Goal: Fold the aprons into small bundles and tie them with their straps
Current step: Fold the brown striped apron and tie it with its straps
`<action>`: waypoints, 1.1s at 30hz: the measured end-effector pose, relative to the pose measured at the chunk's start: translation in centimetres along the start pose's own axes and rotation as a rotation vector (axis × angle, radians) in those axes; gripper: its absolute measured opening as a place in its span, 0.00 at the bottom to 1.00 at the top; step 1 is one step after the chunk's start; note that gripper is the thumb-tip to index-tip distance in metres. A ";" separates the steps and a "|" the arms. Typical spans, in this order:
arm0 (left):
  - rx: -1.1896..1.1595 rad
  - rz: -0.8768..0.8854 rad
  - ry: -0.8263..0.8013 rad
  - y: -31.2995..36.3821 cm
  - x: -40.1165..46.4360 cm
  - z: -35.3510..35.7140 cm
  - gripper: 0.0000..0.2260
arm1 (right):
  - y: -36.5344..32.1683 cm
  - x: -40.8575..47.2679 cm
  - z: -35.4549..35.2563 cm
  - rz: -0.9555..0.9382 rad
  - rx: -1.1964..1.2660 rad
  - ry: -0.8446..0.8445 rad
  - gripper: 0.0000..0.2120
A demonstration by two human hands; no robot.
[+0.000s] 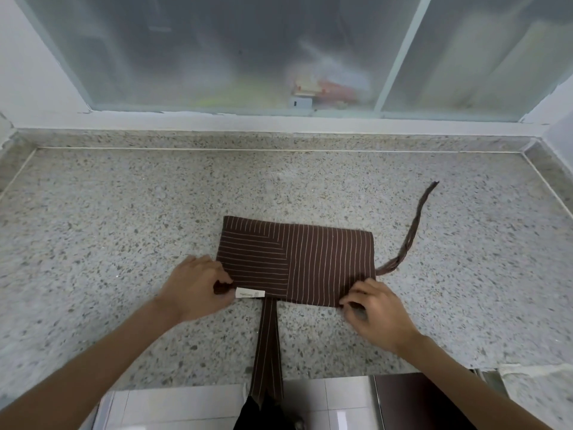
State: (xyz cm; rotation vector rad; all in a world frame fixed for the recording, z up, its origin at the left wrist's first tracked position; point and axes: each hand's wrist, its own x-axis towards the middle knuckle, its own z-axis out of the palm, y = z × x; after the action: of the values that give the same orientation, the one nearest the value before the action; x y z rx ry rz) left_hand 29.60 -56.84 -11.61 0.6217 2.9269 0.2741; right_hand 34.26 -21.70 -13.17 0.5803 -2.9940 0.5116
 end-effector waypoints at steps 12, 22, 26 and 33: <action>0.201 -0.177 0.029 -4.7 10.1 4.8 0.29 | -6.8 16.2 8.4 0.236 -0.059 -0.176 0.28; 0.163 -0.225 0.032 -6.1 10.6 4.2 0.32 | 1.4 17.2 6.0 0.333 -0.232 -0.204 0.37; -0.030 -0.209 -0.044 -7.6 11.2 2.2 0.36 | -0.8 18.5 4.9 0.349 -0.400 -0.142 0.31; -0.516 -0.594 -0.003 -12.0 13.8 -2.1 0.20 | -16.3 21.9 3.5 0.200 0.055 -0.453 0.12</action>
State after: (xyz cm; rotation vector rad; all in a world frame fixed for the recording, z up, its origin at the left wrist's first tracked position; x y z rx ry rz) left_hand 12.05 -62.21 -13.36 -0.3103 2.6948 0.8890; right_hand 19.99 -44.86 -9.01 0.4524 -3.5045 0.5378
